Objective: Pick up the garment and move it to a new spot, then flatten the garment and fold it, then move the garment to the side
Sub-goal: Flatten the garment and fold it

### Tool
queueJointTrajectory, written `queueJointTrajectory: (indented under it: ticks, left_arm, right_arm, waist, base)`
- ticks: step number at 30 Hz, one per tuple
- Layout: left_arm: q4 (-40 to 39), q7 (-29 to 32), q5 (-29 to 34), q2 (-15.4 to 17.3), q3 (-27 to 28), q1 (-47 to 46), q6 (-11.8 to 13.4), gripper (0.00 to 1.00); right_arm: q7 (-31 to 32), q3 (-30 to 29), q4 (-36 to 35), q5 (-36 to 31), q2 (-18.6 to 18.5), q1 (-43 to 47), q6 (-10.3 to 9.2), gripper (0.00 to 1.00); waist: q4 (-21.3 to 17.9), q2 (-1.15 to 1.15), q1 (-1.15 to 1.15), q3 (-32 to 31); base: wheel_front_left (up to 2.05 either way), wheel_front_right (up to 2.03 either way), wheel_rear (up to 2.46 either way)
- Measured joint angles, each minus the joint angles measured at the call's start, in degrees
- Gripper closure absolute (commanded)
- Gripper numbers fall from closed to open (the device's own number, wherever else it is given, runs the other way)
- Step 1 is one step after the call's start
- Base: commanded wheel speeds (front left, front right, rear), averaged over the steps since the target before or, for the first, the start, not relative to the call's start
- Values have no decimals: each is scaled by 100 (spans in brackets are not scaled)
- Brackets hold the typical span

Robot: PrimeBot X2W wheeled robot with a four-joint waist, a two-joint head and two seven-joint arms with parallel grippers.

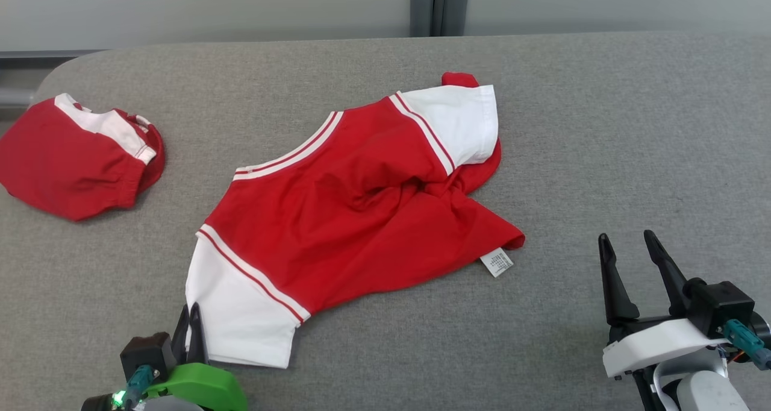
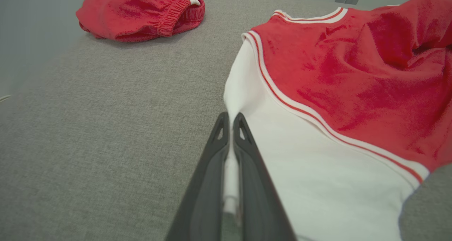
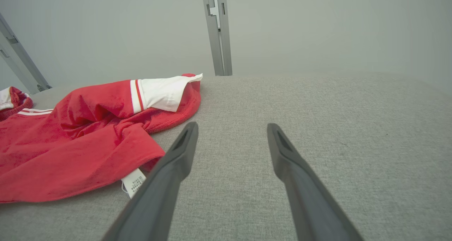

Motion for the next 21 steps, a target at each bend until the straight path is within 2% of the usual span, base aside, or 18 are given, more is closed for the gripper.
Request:
queueJointTrajectory:
  ticks: [1,2,3,10,14,18,21]
  left_arm:
    - [-134,22,-26,-26,-3,93,23,100]
    - [-266,9,-30,-38,-1,146,35,5]
    - [-352,-16,-27,-36,2,157,43,0]
    - [-915,-191,-30,-94,272,240,43,0]
    - [-1690,-220,328,-201,657,266,-14,0]
    - [-2253,-225,684,-410,965,417,-166,0]
    - [-2396,-226,899,-505,1074,465,-304,0]
  right_arm:
    - [0,8,11,0,-3,-1,0,0]
    - [0,30,27,1,-8,-1,0,0]
    - [0,46,40,1,-8,-1,0,0]
    - [0,105,129,15,-38,-27,0,0]
    - [0,103,179,27,-67,-129,0,0]
    - [0,192,305,27,-123,-287,0,0]
    - [0,353,450,29,-232,-565,0,0]
  waist:
    - [35,0,0,-4]
    - [64,0,0,-8]
    - [81,0,0,-12]
    - [79,0,0,-84]
    - [73,0,0,-85]
    - [97,0,0,-66]
    - [134,0,0,-34]
  base:
    - [0,0,0]
    - [0,0,0]
    - [0,0,0]
    - [0,0,0]
    - [0,0,0]
    - [0,0,0]
    - [0,0,0]
